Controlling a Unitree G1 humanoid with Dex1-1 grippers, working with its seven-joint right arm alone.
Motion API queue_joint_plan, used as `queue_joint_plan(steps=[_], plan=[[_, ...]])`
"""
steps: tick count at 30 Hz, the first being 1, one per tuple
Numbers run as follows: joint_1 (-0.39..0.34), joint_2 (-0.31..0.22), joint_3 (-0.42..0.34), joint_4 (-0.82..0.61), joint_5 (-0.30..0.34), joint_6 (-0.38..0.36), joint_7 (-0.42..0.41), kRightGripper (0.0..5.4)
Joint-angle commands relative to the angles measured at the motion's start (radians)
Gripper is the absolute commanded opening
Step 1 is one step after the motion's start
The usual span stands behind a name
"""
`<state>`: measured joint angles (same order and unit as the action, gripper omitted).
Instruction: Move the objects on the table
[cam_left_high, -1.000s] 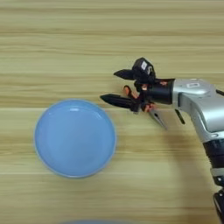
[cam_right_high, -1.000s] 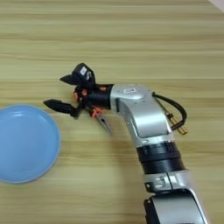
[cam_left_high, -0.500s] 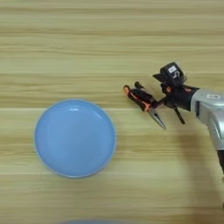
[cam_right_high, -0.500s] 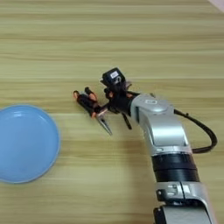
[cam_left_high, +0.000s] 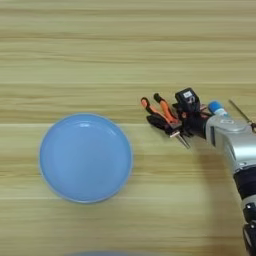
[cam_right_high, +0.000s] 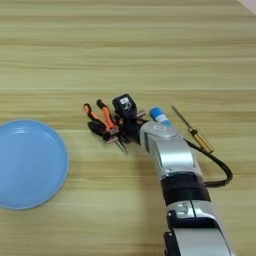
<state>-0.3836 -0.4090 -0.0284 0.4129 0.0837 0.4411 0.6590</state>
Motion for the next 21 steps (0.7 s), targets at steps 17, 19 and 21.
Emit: queue_joint_plan(steps=[17,19,21], plan=[[-0.065,-0.017,0.019,-0.014,-0.008,-0.055,-0.007,3.43],[-0.065,-0.015,0.021,-0.016,-0.007,-0.055,-0.007,3.26],[-0.065,-0.013,0.022,-0.021,-0.006,-0.055,-0.008,3.13]])
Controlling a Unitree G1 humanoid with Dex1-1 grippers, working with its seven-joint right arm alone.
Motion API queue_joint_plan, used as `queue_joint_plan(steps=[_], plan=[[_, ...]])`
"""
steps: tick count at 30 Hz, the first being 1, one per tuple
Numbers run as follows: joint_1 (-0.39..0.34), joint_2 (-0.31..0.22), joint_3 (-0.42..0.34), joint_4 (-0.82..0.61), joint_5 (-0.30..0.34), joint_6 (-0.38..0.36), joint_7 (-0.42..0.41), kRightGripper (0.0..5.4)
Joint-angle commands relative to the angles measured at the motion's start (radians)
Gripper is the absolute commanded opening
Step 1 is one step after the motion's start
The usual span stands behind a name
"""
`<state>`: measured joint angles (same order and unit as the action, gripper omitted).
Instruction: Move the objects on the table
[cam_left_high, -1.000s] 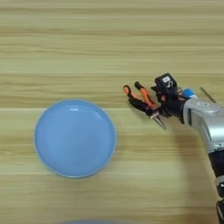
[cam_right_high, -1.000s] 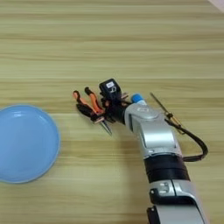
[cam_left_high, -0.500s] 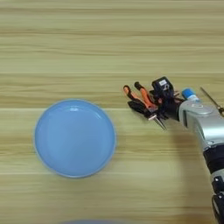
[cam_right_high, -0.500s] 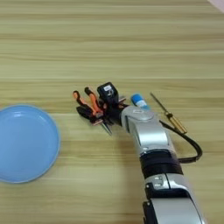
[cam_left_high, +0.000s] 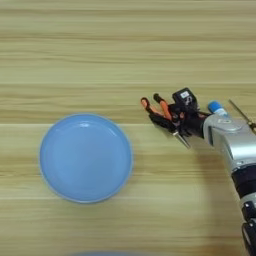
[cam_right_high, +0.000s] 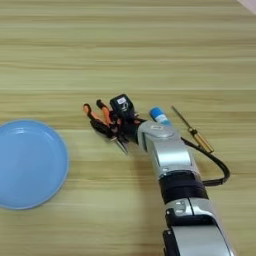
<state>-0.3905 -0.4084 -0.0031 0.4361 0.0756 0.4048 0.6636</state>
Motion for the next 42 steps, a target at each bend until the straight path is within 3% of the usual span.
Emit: queue_joint_plan(steps=[1,26,42], plan=[[-0.057,-0.013,-0.004,-0.048,0.002,-0.020,-0.013,3.12],[0.020,0.051,0.075,-0.545,0.024,0.082,-0.014,2.92],[0.051,0.051,0.156,-0.611,0.006,0.062,0.008,2.59]])
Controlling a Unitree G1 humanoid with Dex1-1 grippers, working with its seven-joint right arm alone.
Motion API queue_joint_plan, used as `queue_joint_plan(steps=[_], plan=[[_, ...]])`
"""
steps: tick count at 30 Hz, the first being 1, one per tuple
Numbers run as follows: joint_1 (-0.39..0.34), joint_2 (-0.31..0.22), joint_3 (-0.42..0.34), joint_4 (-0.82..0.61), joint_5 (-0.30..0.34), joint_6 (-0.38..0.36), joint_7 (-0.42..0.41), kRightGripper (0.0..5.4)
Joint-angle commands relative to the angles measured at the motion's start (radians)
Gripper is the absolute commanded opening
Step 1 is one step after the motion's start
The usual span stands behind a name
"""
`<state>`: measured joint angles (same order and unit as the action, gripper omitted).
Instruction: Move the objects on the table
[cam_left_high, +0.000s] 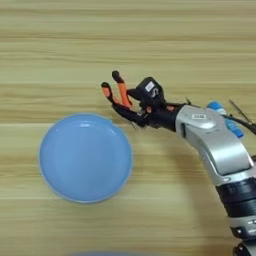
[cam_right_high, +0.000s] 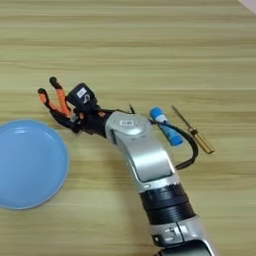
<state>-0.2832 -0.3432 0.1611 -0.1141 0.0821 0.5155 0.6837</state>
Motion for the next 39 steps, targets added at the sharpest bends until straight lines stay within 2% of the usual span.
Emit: queue_joint_plan(steps=[1,4,14,19,27,31,39], plan=[[-0.055,-0.018,-0.003,-0.068,-0.005,-0.058,-0.010,2.57],[-0.051,-0.024,0.008,-0.089,-0.018,-0.084,-0.007,2.51],[-0.062,-0.028,-0.005,-0.200,-0.001,-0.105,0.009,2.45],[-0.069,-0.026,-0.016,-0.311,0.039,-0.069,0.028,2.45],[-0.043,-0.037,0.001,-0.413,0.100,-0.010,0.065,2.45],[-0.026,-0.048,0.021,-0.420,0.129,0.034,0.087,2.44],[0.010,-0.092,0.073,-0.412,0.144,0.086,0.140,2.44]])
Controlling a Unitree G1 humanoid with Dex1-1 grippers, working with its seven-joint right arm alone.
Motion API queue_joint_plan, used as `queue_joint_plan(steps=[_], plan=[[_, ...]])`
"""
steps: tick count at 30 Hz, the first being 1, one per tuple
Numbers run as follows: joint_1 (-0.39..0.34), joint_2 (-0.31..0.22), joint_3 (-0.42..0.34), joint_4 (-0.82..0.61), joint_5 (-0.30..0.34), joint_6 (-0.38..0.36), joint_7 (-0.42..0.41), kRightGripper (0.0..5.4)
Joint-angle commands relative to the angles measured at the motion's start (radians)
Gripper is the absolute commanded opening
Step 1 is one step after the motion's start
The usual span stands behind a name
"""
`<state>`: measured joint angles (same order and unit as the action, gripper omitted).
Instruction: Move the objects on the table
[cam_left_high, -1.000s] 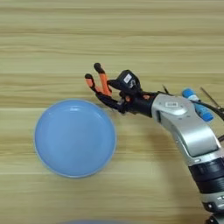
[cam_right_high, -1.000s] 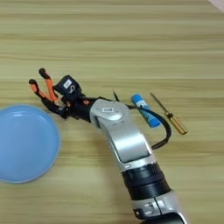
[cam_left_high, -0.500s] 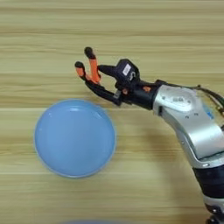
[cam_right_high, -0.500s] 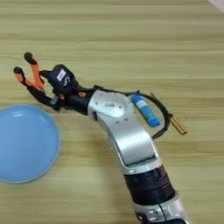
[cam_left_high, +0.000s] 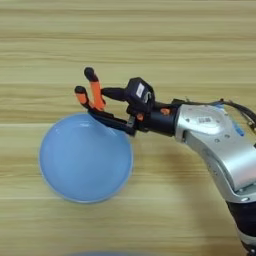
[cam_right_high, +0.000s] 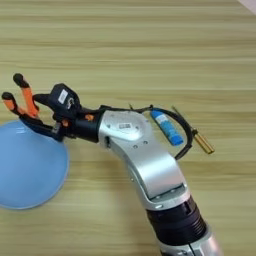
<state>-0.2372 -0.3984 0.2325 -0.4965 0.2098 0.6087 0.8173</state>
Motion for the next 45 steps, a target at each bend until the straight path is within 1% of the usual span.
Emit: queue_joint_plan(steps=[1,10,13,22,31,38,45], plan=[[-0.032,-0.042,0.007,-0.029,0.017,-0.003,0.011,2.44],[-0.032,-0.056,0.053,0.018,0.032,0.043,0.051,2.43],[-0.038,-0.048,0.070,0.054,0.031,0.055,0.061,2.43],[-0.081,-0.003,0.140,0.197,-0.018,0.016,0.057,2.37],[-0.121,0.044,0.166,0.300,-0.054,-0.018,0.048,2.35],[-0.132,0.059,0.173,0.342,-0.077,-0.042,0.045,2.34],[-0.130,0.062,0.193,0.370,-0.100,-0.061,0.052,2.32]])
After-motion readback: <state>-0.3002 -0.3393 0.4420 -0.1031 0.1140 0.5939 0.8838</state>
